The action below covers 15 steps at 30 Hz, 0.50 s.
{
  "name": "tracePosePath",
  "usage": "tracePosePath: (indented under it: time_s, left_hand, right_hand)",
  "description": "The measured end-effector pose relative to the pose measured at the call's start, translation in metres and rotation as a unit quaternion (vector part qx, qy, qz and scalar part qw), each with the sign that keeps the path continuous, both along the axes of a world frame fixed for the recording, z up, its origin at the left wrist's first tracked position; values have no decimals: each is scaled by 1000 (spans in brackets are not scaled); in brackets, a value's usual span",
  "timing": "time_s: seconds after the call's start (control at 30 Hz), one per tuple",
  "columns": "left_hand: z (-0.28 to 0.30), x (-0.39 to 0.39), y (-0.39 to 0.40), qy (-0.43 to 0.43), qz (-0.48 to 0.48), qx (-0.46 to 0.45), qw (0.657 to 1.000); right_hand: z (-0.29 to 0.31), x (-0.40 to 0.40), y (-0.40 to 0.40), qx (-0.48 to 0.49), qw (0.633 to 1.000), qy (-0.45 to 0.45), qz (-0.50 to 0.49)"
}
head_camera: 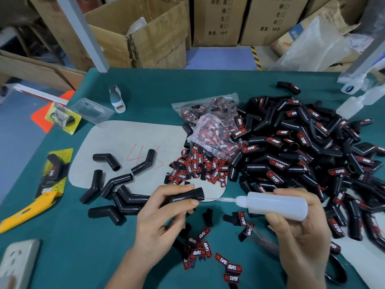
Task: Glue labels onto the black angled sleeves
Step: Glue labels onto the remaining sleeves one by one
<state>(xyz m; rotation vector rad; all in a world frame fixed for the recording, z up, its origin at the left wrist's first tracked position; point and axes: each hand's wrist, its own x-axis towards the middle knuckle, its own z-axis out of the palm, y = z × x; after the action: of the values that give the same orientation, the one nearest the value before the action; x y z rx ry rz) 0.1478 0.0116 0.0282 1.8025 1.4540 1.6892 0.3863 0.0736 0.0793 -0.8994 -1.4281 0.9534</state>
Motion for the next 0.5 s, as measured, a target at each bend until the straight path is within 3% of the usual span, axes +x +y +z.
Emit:
tracePosePath:
  time_s: [0.3, 0.5]
  left_hand:
    - [-2, -1, 1, -1, 2, 5, 1000]
    - [0, 1, 2, -40, -4, 2, 999]
  right_hand:
    - [1, 0, 0, -15, 1000, -7, -12]
    - [-12, 6, 5, -87, 990, 107, -25]
